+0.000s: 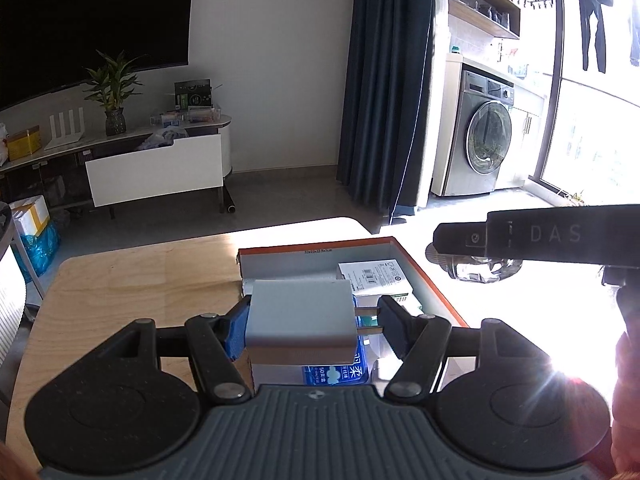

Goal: Organize rigid objects
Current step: 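Carry white charger with left tool while right tool carries glass bottle to tray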

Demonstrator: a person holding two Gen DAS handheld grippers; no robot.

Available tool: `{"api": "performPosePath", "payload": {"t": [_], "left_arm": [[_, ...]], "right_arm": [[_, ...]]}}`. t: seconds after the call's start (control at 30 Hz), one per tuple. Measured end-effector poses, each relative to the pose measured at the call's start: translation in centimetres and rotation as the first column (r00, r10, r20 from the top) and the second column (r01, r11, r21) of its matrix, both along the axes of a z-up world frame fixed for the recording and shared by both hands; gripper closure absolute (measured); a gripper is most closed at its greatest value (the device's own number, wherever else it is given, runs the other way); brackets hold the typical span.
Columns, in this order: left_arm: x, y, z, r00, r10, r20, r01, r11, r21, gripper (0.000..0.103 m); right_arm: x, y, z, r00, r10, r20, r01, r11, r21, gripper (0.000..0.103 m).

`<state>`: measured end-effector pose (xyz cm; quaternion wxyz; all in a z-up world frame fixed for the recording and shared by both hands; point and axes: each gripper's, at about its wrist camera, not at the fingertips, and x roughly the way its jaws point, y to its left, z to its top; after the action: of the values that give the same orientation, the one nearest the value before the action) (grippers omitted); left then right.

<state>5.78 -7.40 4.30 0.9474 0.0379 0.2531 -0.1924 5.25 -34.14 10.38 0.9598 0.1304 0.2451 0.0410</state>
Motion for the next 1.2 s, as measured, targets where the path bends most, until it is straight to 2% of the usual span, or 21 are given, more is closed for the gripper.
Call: {"api": "performPosePath", "payload": {"t": [1.2], "left_arm": [[3.8,-2.3,-0.8,0.996,-0.062,-0.068,0.063,0.998,0.001,0.037]], "right_arm": [[5.3,-1.6,-0.1,0.998,-0.007,-0.058,0.009,1.000,0.023,0.043]]}}
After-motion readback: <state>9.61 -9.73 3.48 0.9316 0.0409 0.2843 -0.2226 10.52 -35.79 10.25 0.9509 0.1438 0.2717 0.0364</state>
